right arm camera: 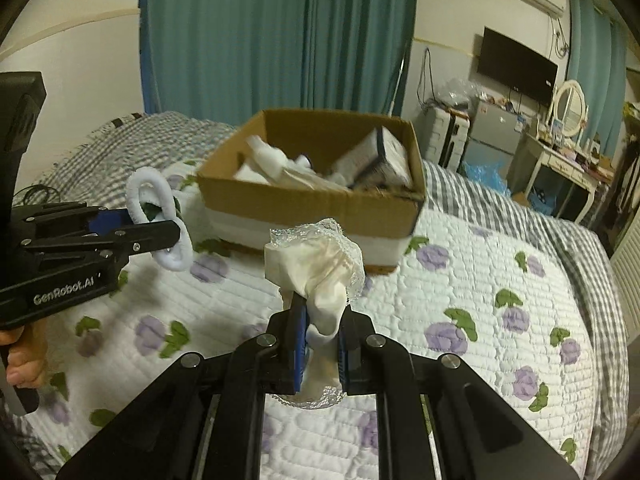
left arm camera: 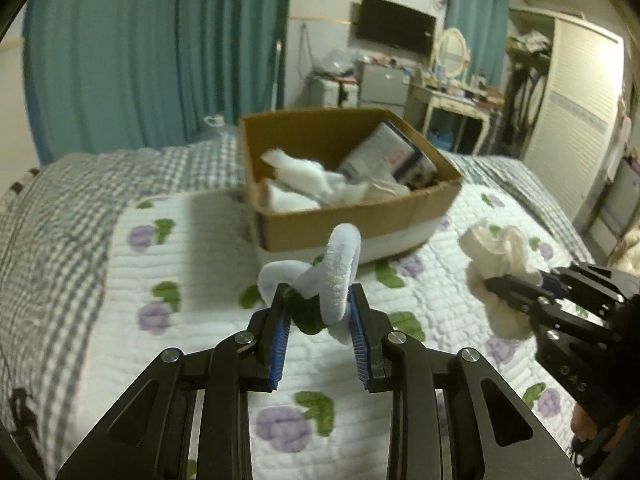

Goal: Organize soft objects
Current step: 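Lift the glove and hook item over the cardboard box, then lower both items into the box and open both tools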

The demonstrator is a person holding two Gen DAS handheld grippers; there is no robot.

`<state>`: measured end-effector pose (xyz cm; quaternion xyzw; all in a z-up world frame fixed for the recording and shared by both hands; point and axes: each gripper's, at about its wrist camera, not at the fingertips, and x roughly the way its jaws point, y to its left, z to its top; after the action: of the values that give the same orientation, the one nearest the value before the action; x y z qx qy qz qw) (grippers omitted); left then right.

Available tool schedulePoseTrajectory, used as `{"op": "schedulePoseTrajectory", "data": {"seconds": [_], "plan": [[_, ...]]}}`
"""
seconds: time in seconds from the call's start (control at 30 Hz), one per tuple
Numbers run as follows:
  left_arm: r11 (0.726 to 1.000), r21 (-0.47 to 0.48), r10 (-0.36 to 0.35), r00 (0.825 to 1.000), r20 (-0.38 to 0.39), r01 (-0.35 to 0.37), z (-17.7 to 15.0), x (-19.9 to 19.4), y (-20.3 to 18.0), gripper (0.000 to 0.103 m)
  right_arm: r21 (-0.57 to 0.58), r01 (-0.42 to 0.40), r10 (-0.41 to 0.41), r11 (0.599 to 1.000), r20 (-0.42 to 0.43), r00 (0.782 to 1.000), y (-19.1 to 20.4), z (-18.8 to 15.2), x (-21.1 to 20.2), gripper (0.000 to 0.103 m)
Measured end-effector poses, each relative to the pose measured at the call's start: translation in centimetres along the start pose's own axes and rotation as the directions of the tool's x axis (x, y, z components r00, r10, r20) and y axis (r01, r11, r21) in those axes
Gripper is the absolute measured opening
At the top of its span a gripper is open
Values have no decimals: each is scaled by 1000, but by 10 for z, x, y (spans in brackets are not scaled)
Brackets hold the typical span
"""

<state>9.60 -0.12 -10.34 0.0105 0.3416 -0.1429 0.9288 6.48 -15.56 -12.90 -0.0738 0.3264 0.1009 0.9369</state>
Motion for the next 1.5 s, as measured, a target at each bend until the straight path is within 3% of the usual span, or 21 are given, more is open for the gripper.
{"op": "schedulePoseTrajectory", "data": {"seconds": [0.33, 0.93, 1.2, 1.5], "plan": [[998, -8, 55, 988, 146, -54, 16, -56, 20, 28, -26, 1, 1, 1000, 84, 996, 23, 23, -44, 12], [995, -69, 97, 937, 336, -78, 74, -104, 48, 28, -50, 38, -27, 998, 214, 976, 24, 77, -78, 12], [995, -70, 88, 926, 368, -67, 95, -93, 56, 28, -50, 42, -26, 998, 275, 961, 9, 105, -76, 12], [998, -57, 56, 941, 334, -40, 116, -47, 50, 28, -97, 35, -5, 995, 292, 956, -3, 124, -43, 12]]}}
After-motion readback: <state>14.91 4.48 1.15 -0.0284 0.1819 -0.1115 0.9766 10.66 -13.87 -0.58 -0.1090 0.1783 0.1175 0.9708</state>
